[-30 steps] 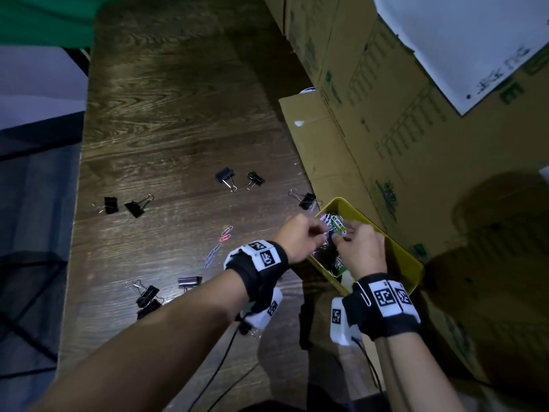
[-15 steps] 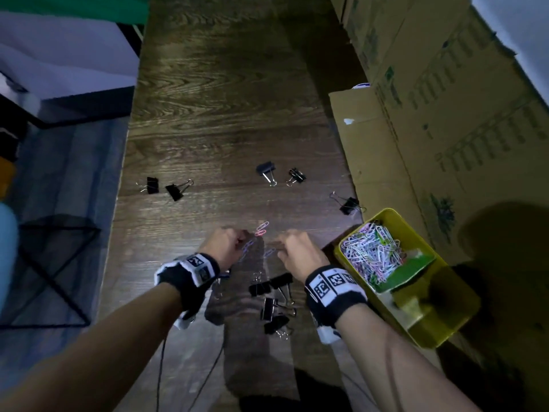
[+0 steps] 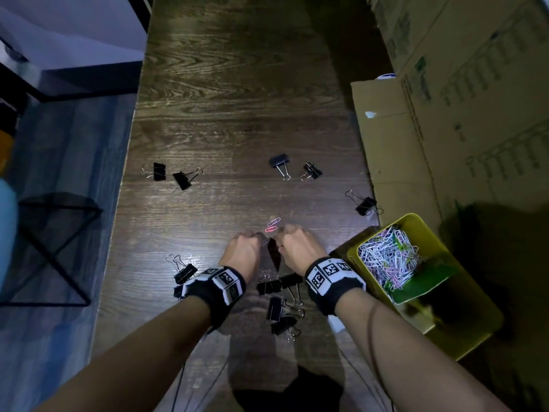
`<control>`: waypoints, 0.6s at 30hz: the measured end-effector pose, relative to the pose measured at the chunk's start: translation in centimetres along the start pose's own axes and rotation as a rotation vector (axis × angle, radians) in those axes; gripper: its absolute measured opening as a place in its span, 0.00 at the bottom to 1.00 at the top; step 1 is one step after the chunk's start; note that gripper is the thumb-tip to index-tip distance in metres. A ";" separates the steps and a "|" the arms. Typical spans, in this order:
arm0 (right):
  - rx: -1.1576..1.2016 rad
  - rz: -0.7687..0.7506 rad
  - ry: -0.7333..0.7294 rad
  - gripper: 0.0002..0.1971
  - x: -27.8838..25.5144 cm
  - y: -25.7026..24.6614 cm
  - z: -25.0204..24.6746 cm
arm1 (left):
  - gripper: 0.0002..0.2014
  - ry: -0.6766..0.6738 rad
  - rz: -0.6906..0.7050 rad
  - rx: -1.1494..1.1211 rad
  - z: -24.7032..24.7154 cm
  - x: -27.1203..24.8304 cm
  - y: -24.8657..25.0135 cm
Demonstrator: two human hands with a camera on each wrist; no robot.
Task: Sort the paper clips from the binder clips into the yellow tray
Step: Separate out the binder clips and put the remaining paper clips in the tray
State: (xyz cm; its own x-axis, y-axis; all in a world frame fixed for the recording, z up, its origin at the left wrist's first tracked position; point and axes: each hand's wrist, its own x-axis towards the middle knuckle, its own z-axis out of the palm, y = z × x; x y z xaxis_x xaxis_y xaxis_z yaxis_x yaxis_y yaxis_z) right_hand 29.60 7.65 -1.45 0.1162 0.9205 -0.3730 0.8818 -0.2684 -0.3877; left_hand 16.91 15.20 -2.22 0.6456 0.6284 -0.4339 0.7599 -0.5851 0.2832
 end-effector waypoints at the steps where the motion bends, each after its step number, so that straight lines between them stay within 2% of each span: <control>1: -0.002 -0.007 0.023 0.09 0.3 0.1 -0.3 | 0.15 0.007 0.001 -0.003 0.0 0.1 0.0; 4: -0.008 -0.056 0.057 0.09 1.7 0.1 -1.6 | 0.12 0.011 -0.010 -0.021 -0.1 0.4 0.2; 8: -0.029 -0.074 -0.008 0.12 3.0 -0.3 -2.3 | 0.13 -0.026 -0.016 0.014 -0.4 0.3 0.3; 12: -0.007 -0.018 -0.076 0.12 2.8 -1.2 -2.6 | 0.13 -0.027 0.001 0.039 -0.2 0.1 0.0; 18: -0.108 0.005 -0.091 0.12 3.6 -1.8 -2.8 | 0.11 -0.006 0.026 0.043 -0.3 -0.6 0.1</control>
State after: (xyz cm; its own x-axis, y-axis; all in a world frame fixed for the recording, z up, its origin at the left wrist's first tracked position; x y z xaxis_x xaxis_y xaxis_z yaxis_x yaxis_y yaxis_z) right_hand 29.65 12.22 0.25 0.0832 0.8881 -0.4520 0.9258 -0.2367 -0.2946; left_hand 16.65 14.93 -1.64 0.6647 0.6097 -0.4317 0.7386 -0.6231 0.2573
